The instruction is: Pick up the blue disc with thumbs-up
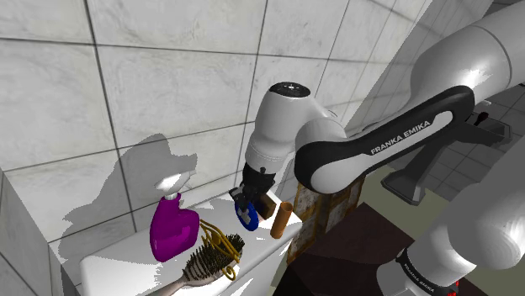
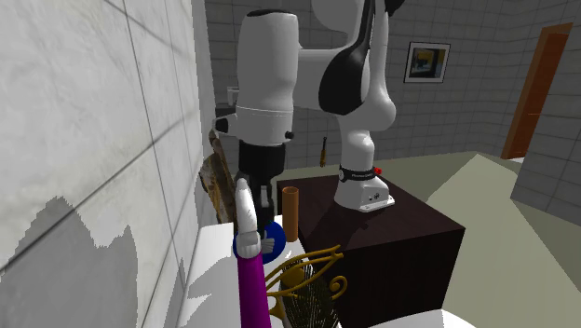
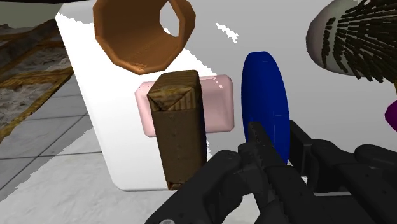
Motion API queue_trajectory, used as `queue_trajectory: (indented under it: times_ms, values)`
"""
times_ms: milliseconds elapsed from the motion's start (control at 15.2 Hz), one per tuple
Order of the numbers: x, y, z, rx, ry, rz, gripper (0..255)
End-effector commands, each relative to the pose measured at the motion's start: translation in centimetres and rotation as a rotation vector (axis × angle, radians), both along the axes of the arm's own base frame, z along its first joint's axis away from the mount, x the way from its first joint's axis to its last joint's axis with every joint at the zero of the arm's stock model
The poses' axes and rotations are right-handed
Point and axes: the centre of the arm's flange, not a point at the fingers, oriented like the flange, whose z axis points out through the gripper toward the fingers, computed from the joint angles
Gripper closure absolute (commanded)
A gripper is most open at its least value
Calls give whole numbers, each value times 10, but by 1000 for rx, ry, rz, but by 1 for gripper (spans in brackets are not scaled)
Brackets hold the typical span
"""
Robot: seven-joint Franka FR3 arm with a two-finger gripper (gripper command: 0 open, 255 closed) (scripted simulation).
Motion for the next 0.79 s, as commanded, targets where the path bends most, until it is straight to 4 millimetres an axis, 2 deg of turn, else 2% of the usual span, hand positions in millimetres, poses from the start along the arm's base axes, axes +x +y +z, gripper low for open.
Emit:
queue_trajectory:
  times_ms: [0, 396, 726]
  values:
    - [0, 0, 0, 0, 0, 0, 255]
    - [0, 0, 0, 0, 0, 0, 255]
    - [0, 0, 26, 0, 0, 0, 255]
